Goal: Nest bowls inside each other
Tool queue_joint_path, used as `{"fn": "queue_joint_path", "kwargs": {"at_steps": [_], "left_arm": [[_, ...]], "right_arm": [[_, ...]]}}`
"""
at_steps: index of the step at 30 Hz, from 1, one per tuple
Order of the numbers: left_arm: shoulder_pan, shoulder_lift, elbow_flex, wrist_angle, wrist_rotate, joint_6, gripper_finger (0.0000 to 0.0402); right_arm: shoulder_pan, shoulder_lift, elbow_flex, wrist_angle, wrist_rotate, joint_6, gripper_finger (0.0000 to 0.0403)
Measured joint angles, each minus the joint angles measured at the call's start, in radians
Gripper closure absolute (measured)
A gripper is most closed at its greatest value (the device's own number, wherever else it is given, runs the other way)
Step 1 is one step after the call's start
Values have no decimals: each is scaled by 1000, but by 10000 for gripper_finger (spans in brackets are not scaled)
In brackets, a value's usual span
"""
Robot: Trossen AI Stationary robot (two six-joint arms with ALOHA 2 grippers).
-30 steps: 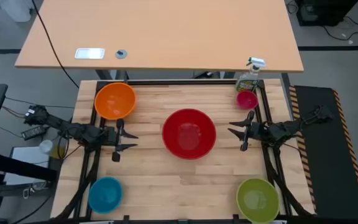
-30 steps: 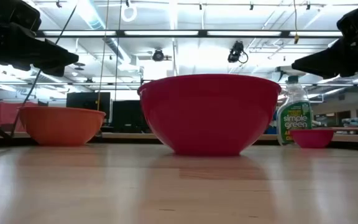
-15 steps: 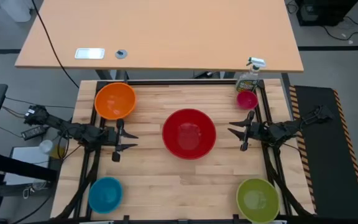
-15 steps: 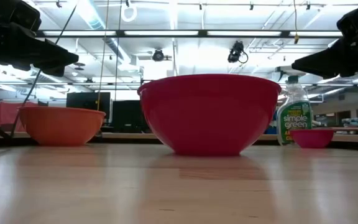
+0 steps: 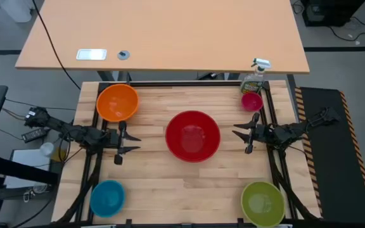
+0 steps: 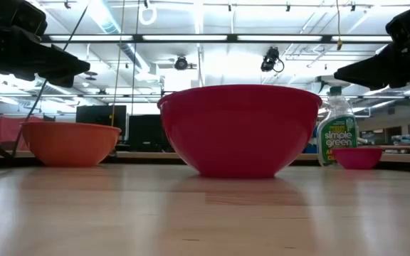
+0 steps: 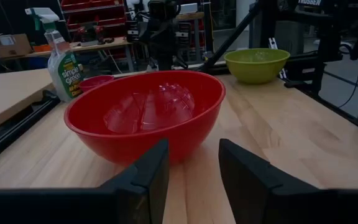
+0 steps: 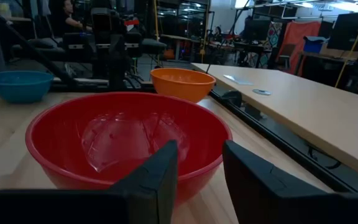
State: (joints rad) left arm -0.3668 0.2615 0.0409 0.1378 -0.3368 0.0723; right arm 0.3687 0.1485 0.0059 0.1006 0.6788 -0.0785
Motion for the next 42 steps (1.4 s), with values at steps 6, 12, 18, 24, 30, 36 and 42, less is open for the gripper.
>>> {"fn": "queue_joint_path", "kwargs": {"at_steps": [6,12,18,24,30,36,42], "left_arm": [[0,0,0,0,0,0,260],[0,0,0,0,0,0,260],[0,0,0,2,0,-28,260],[0,0,0,35,0,-196,260],[5,-1,0,118,-1,-193,260],[4,0,0,131,-1,-297,260],[5,0,0,250,-1,-213,260]], "right_arm": [[0,0,0,0,0,0,267],[0,0,0,0,0,0,267],[0,0,0,0,0,0,267],[0,0,0,0,0,0,267],[0,0,0,4,0,-6,267],[0,0,0,199,27,-72,267],[0,0,0,521,27,70,267]]}}
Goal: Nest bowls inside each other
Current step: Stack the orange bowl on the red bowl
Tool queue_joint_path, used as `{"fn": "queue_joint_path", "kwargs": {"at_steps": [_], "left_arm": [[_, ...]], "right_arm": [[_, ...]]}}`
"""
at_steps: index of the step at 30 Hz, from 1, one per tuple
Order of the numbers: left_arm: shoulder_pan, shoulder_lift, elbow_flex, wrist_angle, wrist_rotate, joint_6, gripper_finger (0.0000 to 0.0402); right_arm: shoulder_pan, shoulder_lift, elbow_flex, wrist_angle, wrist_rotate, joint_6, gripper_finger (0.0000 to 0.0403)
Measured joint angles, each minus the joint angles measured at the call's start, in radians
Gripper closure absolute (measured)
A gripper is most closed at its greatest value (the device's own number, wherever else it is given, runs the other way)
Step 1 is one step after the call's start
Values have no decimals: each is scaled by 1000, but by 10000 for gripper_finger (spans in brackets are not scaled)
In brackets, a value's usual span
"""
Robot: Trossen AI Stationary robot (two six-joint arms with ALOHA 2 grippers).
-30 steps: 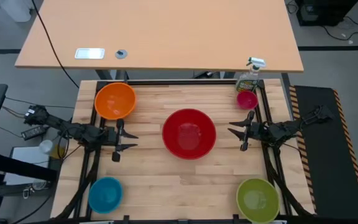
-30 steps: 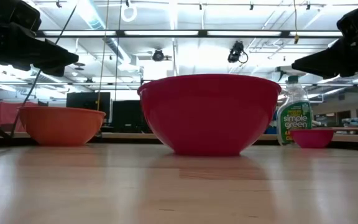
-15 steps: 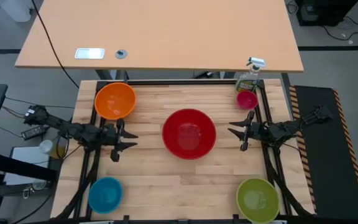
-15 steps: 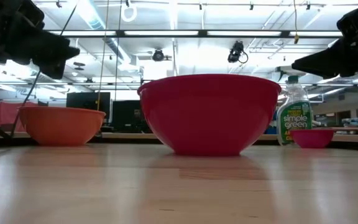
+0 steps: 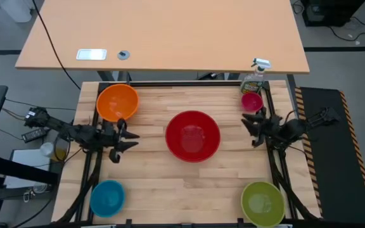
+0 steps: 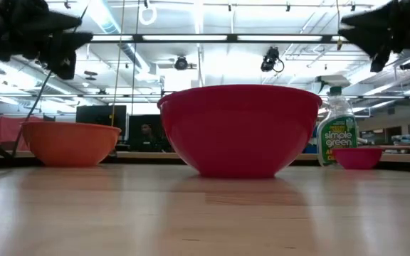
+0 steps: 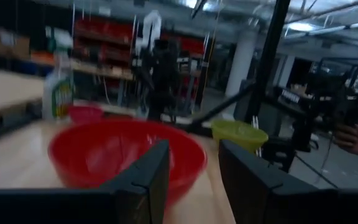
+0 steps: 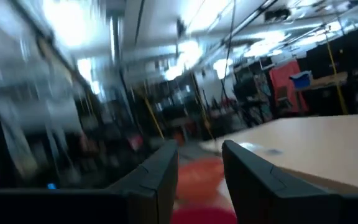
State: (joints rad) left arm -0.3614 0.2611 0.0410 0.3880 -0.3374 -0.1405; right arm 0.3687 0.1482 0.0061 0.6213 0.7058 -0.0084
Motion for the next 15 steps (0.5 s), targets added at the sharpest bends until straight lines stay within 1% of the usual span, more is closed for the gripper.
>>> {"fn": "queue_joint_path", "kwargs": {"at_steps": [2,4,5,8,9,10,13,15], "left_arm": [[0,0,5,9,0,2,260],[0,1,24,-29,0,-6,260],[-1,0,41,-72,0,-13,260],[-2,1,116,-251,0,-9,260],[-2,1,149,-317,-2,-6,260],[-3,2,185,-382,-12,-6,260],[-3,16,277,-560,-72,-25,260],[0,42,321,-629,-121,-28,260]], "right_arm": [[-1,0,0,62,0,19,267],[-7,0,0,105,0,-11,267],[-11,0,0,123,9,-25,267],[-35,0,0,164,122,-35,267],[-44,0,0,160,139,-19,267],[-50,3,0,151,126,9,267],[-88,49,21,134,-15,44,267],[-118,107,64,121,-49,58,267]]}}
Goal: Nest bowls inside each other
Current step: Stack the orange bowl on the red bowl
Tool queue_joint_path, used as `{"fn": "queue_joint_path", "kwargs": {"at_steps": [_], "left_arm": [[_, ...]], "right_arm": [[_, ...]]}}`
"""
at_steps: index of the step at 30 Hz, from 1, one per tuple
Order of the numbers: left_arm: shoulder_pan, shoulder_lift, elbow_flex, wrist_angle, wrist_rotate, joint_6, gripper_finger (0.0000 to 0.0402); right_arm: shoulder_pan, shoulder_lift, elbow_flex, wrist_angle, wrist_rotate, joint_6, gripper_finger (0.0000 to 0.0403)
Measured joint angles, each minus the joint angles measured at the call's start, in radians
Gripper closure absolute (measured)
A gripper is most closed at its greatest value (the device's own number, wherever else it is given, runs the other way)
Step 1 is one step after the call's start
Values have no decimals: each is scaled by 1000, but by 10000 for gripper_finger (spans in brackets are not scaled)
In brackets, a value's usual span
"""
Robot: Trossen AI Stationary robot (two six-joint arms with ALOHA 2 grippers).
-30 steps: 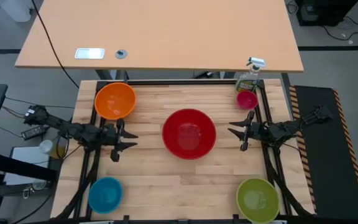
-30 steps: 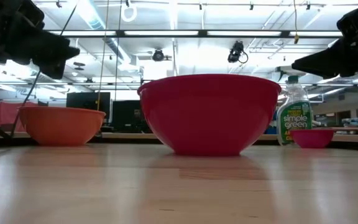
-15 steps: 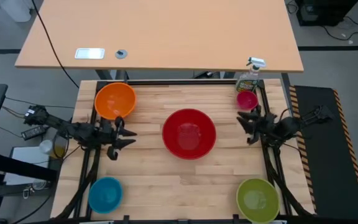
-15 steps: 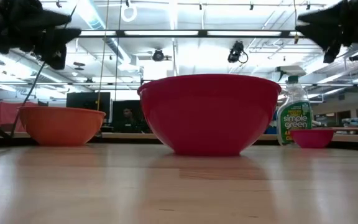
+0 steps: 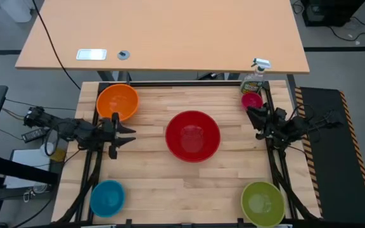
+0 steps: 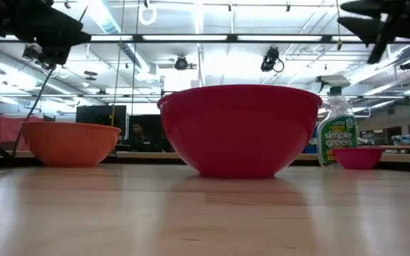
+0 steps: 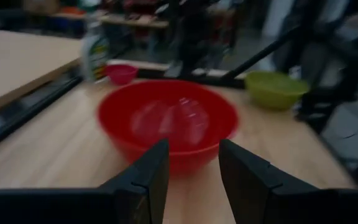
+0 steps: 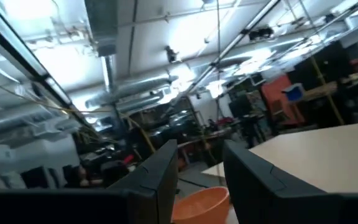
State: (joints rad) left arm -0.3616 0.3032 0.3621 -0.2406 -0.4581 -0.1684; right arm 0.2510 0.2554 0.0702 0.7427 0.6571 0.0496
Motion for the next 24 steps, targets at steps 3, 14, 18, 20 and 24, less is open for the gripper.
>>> {"fn": "queue_joint_path", "kwargs": {"at_steps": [3,14,18,20,24], "left_arm": [[2,42,42,-24,-48,22,260],[1,146,90,-27,-119,84,260],[1,149,90,-27,-127,86,260],[-2,146,90,-27,-128,82,260],[-2,115,90,-28,-133,77,260]], "right_arm": [[-48,130,83,-14,0,4,267],[-205,798,685,-384,-129,19,267],[-243,1021,876,-473,-129,-28,267],[-255,1115,950,-478,-135,-51,267],[-280,1269,1081,-475,-205,-108,267]]}}
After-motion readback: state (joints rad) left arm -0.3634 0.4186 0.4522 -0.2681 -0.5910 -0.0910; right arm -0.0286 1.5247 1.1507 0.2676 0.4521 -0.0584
